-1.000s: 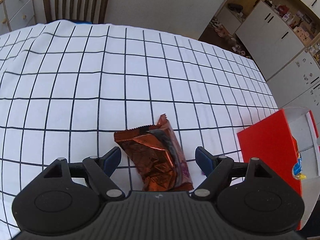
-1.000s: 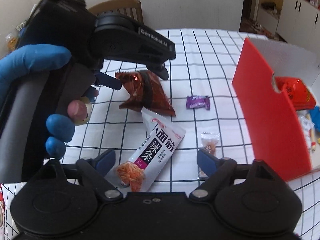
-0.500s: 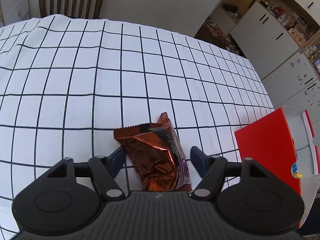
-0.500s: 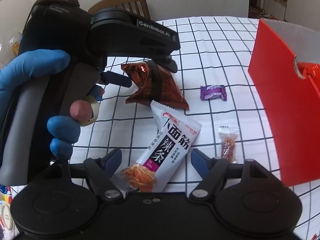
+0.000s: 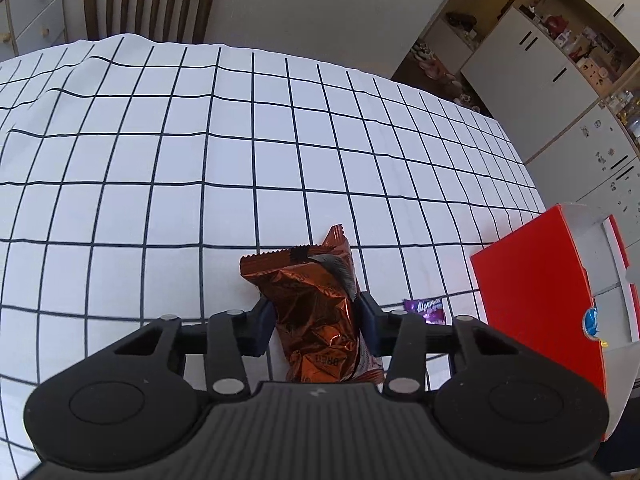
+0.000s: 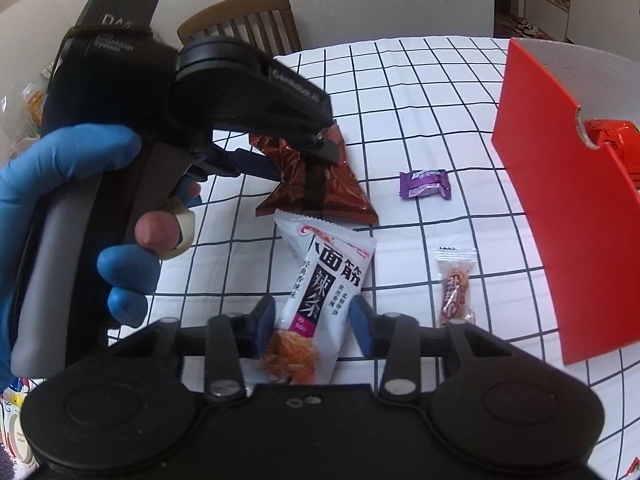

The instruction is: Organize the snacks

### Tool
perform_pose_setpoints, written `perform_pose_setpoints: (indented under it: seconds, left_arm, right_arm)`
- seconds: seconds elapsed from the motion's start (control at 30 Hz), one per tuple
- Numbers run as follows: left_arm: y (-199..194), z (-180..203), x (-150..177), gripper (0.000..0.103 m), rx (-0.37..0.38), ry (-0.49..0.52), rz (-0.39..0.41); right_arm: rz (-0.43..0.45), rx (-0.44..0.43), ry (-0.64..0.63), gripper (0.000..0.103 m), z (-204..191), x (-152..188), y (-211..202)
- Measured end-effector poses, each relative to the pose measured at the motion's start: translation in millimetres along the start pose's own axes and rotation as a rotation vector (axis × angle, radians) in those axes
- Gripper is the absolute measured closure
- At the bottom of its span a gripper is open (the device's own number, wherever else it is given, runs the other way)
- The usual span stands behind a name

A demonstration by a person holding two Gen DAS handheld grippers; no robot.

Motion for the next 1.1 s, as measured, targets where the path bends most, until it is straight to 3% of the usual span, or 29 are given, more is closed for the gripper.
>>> perform_pose_setpoints:
  seconds: [0.17,0.63,1.1]
  left_arm:
    - [-11.5,0.0,8.5,0.062,-0.006,0.01,0.007]
    - [-63.0,4.3,31.3,0.062,-0.017,0.003,0.046]
    - [-118.5,42.3,61.8,0.062,0.012,0.051,0.078]
  right_arm:
    - [-0.014,0.007,-0.002,0.089,1.6,4.6,-7.0]
    - [0.043,0.035,-0.026,0.091,11.8,21.4,-51.6]
    - [0.15,0.03,0.011,0.092,36.1,26.9,-123.7]
Point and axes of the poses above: each gripper's, at about its wrist camera, not at the fingertips, and y roughly the way its jaws point, z to its right, x to its underside, the point moved 6 cm from there along y, roughly the way its jaws point, and after that the axes turned 3 degrees about x, right-handed, at the moved point
